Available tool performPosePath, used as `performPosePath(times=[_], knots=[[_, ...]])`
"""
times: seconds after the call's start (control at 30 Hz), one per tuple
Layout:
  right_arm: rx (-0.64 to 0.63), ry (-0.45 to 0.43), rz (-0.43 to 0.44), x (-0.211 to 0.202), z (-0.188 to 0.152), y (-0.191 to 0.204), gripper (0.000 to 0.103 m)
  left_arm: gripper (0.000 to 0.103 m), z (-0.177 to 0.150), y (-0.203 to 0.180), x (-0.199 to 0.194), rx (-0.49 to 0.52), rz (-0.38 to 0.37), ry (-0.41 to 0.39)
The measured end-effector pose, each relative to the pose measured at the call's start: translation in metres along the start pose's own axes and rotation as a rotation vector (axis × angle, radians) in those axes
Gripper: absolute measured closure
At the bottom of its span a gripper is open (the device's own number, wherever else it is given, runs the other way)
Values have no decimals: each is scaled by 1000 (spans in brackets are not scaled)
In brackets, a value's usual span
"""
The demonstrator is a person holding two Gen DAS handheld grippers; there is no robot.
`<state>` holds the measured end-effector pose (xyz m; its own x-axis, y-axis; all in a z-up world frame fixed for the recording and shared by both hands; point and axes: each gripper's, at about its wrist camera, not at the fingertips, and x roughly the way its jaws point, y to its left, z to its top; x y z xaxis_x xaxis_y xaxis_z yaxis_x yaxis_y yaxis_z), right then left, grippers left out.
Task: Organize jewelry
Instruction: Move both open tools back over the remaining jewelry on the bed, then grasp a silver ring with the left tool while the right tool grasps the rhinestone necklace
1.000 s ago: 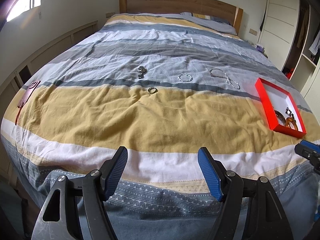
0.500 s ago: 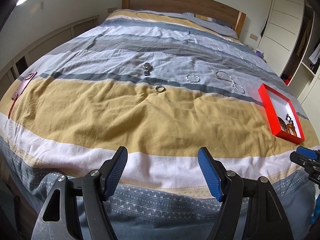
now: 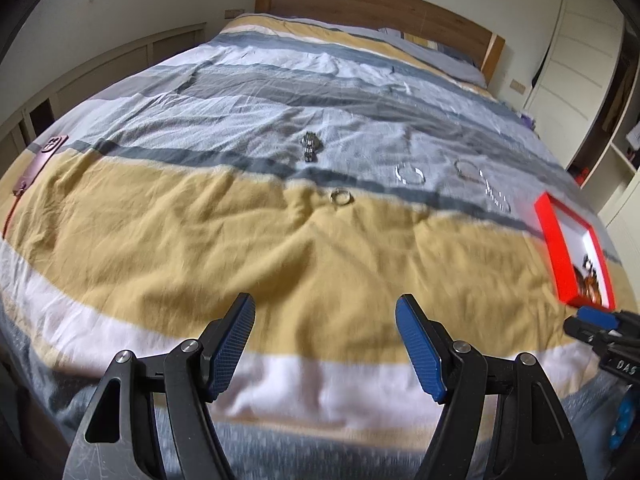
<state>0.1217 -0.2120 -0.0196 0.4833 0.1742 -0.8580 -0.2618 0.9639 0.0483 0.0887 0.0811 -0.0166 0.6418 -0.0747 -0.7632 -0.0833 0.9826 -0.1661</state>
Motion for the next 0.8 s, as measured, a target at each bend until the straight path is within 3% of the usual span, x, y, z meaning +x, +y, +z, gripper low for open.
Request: performPosePath(times=[0.4,0.8], knots=[[10,-64,32,47,80,-25,61,36,68,-10,85,-7,-7,9],[20,-106,25,88,134,-47,61,44,71,-10,129,3,29,43]])
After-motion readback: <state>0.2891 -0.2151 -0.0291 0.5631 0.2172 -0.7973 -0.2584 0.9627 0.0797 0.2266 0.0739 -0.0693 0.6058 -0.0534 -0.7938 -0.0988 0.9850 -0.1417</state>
